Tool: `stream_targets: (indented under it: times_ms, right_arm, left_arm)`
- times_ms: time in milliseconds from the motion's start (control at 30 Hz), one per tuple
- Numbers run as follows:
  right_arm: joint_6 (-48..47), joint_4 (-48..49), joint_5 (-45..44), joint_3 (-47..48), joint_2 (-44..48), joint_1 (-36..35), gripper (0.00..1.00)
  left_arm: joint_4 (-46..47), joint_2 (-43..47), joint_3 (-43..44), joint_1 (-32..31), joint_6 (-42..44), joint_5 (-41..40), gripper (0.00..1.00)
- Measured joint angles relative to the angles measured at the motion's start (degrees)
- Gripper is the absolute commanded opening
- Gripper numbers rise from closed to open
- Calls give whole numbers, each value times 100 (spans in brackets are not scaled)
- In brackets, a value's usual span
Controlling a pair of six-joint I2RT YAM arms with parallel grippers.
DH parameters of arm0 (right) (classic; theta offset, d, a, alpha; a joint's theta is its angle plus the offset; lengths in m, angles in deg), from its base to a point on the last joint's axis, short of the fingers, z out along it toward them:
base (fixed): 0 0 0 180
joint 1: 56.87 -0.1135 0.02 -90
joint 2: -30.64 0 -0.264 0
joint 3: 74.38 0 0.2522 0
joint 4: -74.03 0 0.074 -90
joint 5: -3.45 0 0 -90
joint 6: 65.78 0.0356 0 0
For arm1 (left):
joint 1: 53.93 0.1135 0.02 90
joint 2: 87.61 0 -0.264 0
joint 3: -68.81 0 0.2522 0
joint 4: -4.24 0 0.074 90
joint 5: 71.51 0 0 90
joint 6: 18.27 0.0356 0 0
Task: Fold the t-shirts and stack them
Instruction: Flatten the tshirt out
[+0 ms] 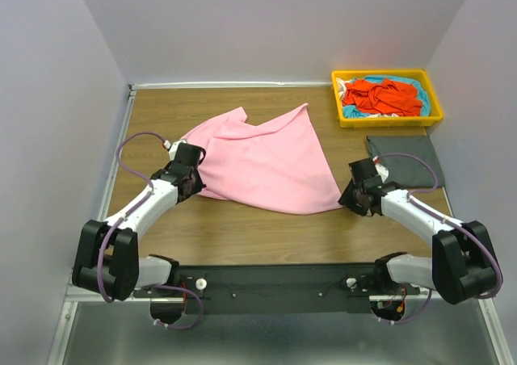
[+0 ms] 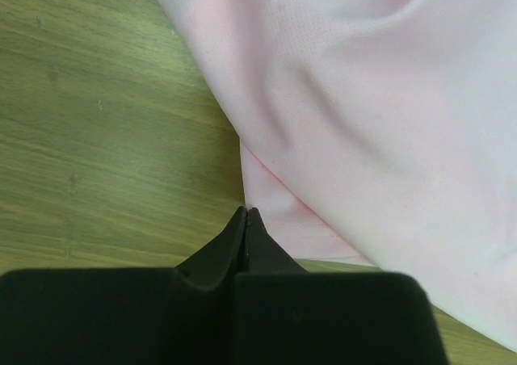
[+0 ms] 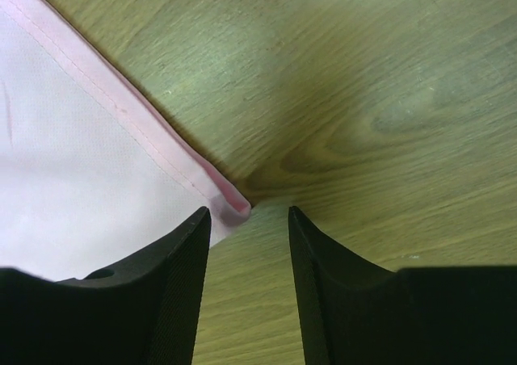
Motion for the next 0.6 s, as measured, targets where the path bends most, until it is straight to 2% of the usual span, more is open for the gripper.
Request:
stream_targets:
  times_ms: [600]
  right_arm:
    - [142,-601,-157,820,-922,-299,49]
  left_arm:
    - [273,282,-223,0,164,269,0]
